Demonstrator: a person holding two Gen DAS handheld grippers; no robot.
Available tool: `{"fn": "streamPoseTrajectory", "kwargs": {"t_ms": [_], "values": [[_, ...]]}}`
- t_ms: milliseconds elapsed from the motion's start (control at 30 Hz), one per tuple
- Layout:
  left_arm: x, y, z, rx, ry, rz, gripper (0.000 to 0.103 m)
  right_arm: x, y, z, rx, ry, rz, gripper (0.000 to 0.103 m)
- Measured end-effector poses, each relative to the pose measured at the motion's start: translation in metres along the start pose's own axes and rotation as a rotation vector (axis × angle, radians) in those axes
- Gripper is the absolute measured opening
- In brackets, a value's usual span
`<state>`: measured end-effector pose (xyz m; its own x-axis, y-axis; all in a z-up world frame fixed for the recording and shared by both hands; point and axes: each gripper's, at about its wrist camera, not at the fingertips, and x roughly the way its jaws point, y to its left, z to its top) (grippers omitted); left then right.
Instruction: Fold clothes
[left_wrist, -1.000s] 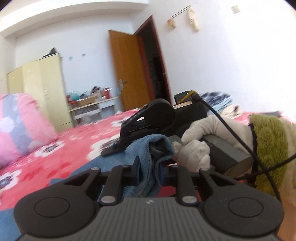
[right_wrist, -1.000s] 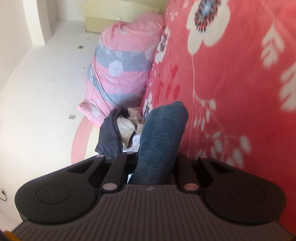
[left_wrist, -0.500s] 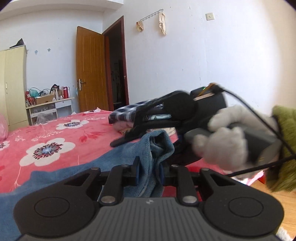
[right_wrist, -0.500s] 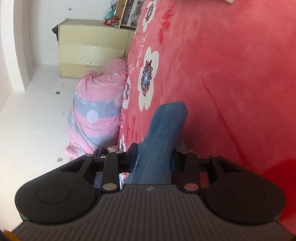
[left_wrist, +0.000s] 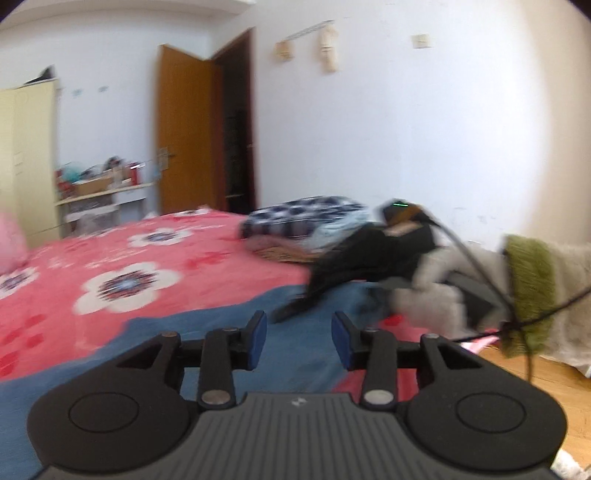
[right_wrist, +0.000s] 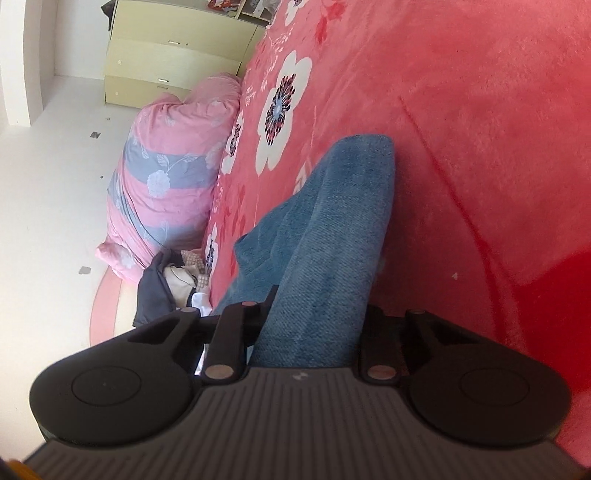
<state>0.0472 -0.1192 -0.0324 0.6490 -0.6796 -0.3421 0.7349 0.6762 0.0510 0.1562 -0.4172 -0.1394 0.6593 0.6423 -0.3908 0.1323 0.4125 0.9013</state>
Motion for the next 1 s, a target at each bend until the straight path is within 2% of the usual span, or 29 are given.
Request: {"fn": "streamPoseTrajectory", "kwargs": {"t_ms": [100, 133, 200, 267, 367, 533, 633, 700, 767, 800, 867, 1000], "values": [[0.007, 0.050, -0.006, -0.054, 0.075, 0.175, 0.038, -0.001, 0.004, -0.003, -0.024, -0.019, 0.001, 0.020], [0.014, 0.065, -0.011, -0.072, 0.110, 0.207, 0.038, -0.002, 0.007, -0.004, -0.031, -0.026, 0.002, 0.019], [0.029, 0.086, -0.024, -0.089, 0.179, 0.245, 0.037, -0.004, 0.015, -0.005, -0.046, -0.042, 0.006, 0.018], [0.040, 0.089, -0.040, -0.067, 0.240, 0.243, 0.037, -0.006, 0.030, -0.005, -0.068, -0.056, 0.014, 0.016], [0.042, 0.089, -0.050, -0.078, 0.210, 0.263, 0.037, -0.006, 0.065, -0.007, -0.137, -0.062, 0.029, 0.015], [0.031, 0.094, -0.056, -0.135, 0.186, 0.257, 0.037, 0.012, 0.135, -0.017, -0.298, -0.023, 0.021, 0.015], [0.020, 0.089, -0.060, -0.130, 0.162, 0.238, 0.037, 0.030, 0.168, -0.026, -0.372, 0.016, -0.001, 0.015], [0.005, 0.084, -0.060, -0.113, 0.106, 0.204, 0.038, 0.042, 0.185, -0.030, -0.396, 0.032, -0.019, 0.015], [-0.011, 0.074, -0.061, -0.050, 0.040, 0.168, 0.040, 0.049, 0.197, -0.032, -0.413, 0.030, -0.035, 0.015], [-0.012, 0.068, -0.062, -0.007, 0.047, 0.149, 0.040, 0.051, 0.203, -0.032, -0.419, 0.029, -0.042, 0.015], [-0.002, 0.060, -0.068, 0.047, 0.130, 0.138, 0.036, 0.054, 0.209, -0.034, -0.414, 0.025, -0.051, 0.015], [-0.010, 0.079, -0.058, -0.030, 0.148, 0.059, 0.035, 0.056, 0.213, -0.043, -0.415, 0.016, -0.065, 0.015]]}}
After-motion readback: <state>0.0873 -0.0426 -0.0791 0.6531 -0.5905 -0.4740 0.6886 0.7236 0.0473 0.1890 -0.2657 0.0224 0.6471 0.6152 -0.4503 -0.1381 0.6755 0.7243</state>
